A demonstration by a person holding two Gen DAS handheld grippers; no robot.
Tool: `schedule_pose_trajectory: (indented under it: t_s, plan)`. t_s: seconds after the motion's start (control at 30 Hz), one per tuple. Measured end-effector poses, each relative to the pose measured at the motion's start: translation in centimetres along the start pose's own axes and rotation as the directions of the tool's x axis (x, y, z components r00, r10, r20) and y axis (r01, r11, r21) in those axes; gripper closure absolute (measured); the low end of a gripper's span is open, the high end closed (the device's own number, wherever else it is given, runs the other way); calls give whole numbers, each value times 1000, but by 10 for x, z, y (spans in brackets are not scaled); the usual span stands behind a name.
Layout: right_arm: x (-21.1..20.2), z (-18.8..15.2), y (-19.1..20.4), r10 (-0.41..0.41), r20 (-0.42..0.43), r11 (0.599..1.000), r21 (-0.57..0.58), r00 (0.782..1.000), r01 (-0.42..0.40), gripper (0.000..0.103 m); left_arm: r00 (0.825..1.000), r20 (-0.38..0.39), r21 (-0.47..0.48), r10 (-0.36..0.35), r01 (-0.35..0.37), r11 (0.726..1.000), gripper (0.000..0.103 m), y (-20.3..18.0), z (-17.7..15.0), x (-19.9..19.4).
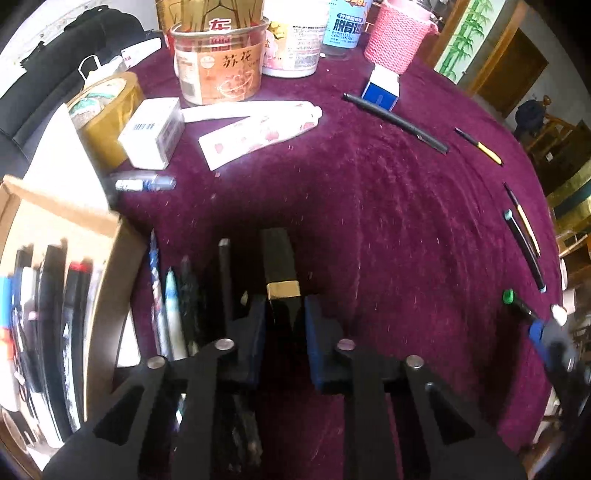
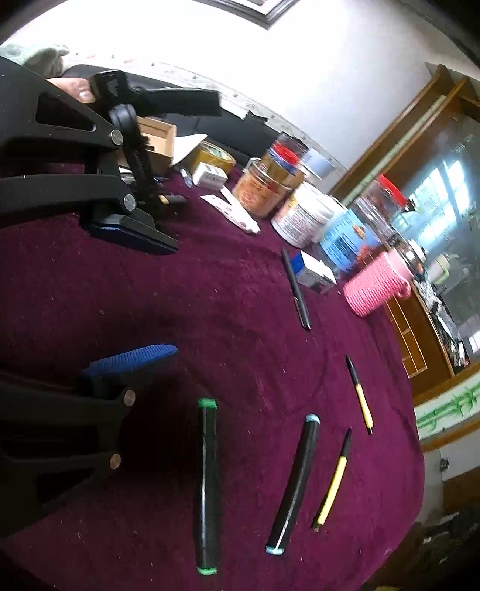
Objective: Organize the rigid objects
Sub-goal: 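Grasp the black gold-banded tube with the left gripper while the right gripper grasps the green-capped black marker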
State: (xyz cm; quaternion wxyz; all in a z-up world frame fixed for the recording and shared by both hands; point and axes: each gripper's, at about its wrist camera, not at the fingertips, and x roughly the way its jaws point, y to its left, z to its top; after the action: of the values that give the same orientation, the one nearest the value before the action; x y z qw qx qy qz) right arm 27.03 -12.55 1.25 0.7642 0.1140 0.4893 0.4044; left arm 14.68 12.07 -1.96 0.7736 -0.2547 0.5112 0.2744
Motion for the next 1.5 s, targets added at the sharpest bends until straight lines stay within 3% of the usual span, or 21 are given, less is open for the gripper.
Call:
schedule_pose_trajectory:
  t_s: [0.3, 0.5, 0.73, 0.9, 1.07, 1.17, 1.27, 1.33, 1.4, 1.5]
  plan:
    - [-12, 15, -38, -96, 42, 993, 79, 994, 93, 58, 987, -64, 110, -149, 155, 982, 88, -4, -91, -44]
    - [-6, 19, -38, -282, 44, 959, 0, 958, 283, 58, 980, -61, 142, -190, 197, 970, 88, 12, -124, -69]
    - [-10, 50, -72, -367, 19, 928, 81, 930, 364, 58, 969, -69, 112, -237, 244, 963, 88, 33, -131, -76]
    - [-4, 49, -98, -353, -79, 927, 105, 932, 360, 57, 965, -58, 105, -254, 259, 960, 88, 40, -131, -80]
    - [-18, 23, -66, -289, -91, 955, 45, 953, 294, 52, 961, -67, 92, -267, 272, 958, 88, 44, -132, -79]
    - [-13, 9, -43, -335, -81, 942, -52, 939, 331, 51, 962, -69, 103, -263, 269, 958, 88, 41, -133, -79]
    - [1, 5, -32, -409, -75, 910, -99, 909, 402, 52, 962, -68, 112, -264, 270, 956, 88, 38, -135, -82]
    - [9, 3, -29, -441, -73, 894, -120, 895, 431, 65, 962, -62, 113, -267, 273, 955, 88, 37, -137, -85]
    - [11, -3, -22, -514, -43, 851, -151, 857, 503, 75, 962, -62, 114, -265, 271, 956, 88, 37, -138, -86]
    - [7, -14, -12, -512, -41, 850, -166, 858, 499, 88, 963, -63, 109, -263, 269, 957, 88, 39, -139, -87]
